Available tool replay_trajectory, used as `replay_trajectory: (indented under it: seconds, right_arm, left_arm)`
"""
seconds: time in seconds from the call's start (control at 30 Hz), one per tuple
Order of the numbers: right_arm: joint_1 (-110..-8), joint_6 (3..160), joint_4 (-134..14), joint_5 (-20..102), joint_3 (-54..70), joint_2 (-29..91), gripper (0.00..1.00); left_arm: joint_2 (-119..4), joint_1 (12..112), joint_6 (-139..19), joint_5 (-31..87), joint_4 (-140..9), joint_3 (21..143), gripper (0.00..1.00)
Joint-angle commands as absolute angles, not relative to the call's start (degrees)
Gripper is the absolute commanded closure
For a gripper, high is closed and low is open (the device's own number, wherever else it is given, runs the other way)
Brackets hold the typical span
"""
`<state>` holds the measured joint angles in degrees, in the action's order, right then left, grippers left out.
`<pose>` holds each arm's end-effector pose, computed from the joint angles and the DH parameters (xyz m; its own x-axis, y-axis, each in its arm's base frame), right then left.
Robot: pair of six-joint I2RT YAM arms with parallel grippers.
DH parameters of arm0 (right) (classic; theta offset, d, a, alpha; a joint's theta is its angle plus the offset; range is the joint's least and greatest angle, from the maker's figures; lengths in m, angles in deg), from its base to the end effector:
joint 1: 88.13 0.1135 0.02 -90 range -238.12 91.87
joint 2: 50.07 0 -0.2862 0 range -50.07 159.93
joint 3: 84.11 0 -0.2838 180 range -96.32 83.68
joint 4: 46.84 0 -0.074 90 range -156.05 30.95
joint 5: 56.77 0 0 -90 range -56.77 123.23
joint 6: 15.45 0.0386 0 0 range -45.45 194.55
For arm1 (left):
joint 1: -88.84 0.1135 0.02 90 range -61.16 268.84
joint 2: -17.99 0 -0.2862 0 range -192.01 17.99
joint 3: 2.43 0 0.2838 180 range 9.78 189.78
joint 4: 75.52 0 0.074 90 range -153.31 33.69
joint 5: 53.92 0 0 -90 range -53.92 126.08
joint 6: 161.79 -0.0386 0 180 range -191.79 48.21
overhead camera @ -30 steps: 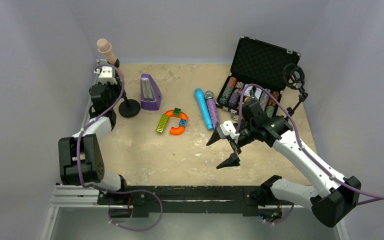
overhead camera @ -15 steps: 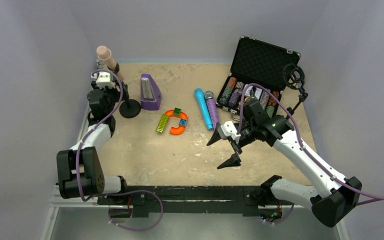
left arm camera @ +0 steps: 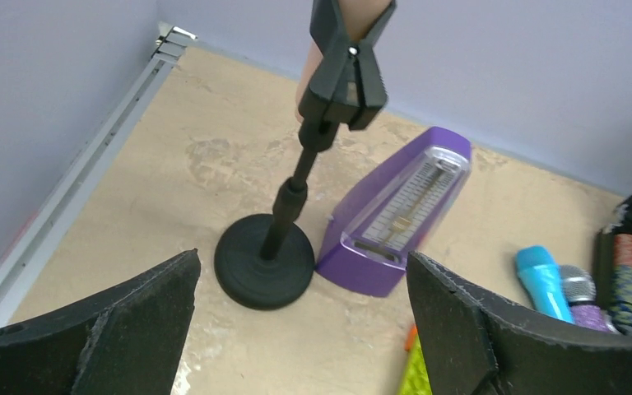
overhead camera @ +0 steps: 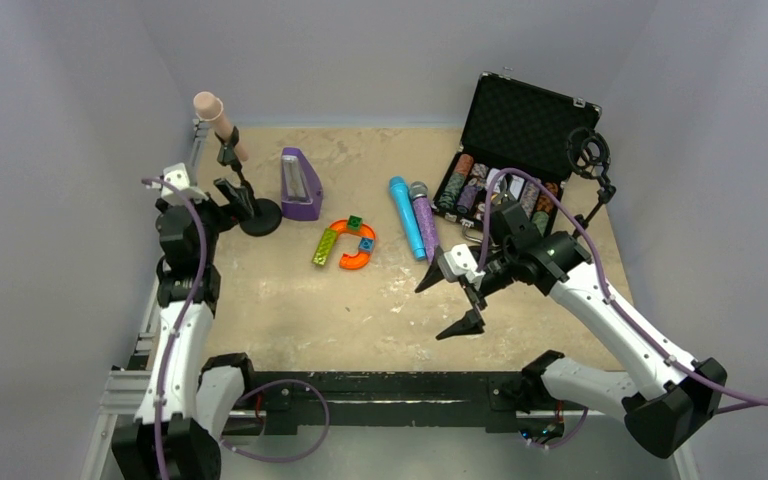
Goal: Attach the microphones to the stand
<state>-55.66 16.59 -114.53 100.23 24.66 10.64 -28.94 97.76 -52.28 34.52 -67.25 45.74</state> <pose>0.1558 0.1413 0.3401 0.1586 -0.2916 -0.9433 -0.9356 -0.3496 -0.0492 0.2175 0.0331 0.3149 -0.0711 -0.3491 -0.9344 -0.1613 0.9284 -0.3346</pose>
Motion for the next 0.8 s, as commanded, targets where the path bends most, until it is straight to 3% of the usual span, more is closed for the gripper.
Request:
replay_trajectory:
  seconds: [0.0, 0.17, 0.37, 0.77]
  right_arm:
    - [-56.3, 15.9, -114.8, 100.6, 23.0, 8.1, 0.03]
    - [-57.0, 15.7, -115.1, 100.5, 22.9, 7.6, 0.03]
    - [-57.2, 14.7, -117.8, 98.9, 21.1, 7.4, 0.03]
    - [-57.2, 17.4, -123.5, 89.0, 17.8, 2.0, 0.03]
  left_arm:
    - [-18.3, 97.9, -48.3, 31.6, -53.9, 45.4, 0.01]
    - [-9.2, 97.9, -47.7, 28.8, -43.1, 45.4, 0.01]
    - [-7.5, 97.9, -50.1, 20.8, -33.5, 48.0, 0.01]
    - [-6.0, 96.7, -52.5, 7.2, -29.0, 48.2, 0.01]
